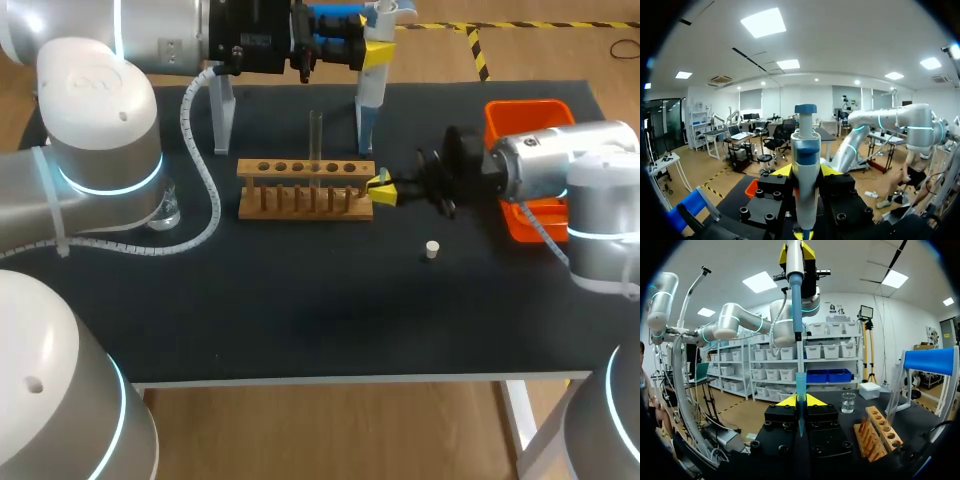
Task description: Invert the test tube, pick up the pipette, mount the tip to pipette, aspirate from beaker and dispense into the tube, eject the tip, return the pipette, and cap with the stopper.
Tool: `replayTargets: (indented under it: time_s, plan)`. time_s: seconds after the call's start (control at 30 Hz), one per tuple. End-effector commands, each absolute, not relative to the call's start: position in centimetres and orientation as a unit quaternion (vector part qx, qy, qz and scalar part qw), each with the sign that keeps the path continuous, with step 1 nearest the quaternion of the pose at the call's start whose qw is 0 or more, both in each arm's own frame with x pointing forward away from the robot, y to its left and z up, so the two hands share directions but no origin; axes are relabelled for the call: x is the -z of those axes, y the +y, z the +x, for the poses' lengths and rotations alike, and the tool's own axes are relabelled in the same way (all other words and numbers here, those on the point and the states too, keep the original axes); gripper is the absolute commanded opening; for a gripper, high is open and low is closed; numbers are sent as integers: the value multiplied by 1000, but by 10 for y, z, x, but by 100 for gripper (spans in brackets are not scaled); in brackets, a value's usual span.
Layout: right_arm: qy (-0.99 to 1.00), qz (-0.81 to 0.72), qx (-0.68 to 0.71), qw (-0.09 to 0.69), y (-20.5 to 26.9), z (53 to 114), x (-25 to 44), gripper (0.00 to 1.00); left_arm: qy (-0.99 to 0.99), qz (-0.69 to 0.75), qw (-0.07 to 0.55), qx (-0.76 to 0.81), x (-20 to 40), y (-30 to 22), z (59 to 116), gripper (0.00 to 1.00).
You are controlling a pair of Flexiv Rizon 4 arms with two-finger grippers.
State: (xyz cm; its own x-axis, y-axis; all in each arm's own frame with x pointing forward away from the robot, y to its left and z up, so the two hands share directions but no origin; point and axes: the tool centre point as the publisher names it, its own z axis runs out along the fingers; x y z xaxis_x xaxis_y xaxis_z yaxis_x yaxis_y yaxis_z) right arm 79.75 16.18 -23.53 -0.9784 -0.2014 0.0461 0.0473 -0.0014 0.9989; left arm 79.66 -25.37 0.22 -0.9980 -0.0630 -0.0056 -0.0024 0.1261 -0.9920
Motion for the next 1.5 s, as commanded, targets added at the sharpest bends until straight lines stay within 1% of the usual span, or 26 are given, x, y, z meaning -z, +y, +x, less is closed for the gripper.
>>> replayTargets:
  time_s: [0.03,0.57,1.5]
  plan:
    - [-701,58,705,88,170,799,233,0,750,-23,24,661,-3,-254,796,0]
    - [-702,69,704,88,186,795,228,0,749,-23,25,662,-3,-254,796,0]
    - [-703,75,703,83,189,794,223,0,742,-24,39,669,-4,-251,794,0]
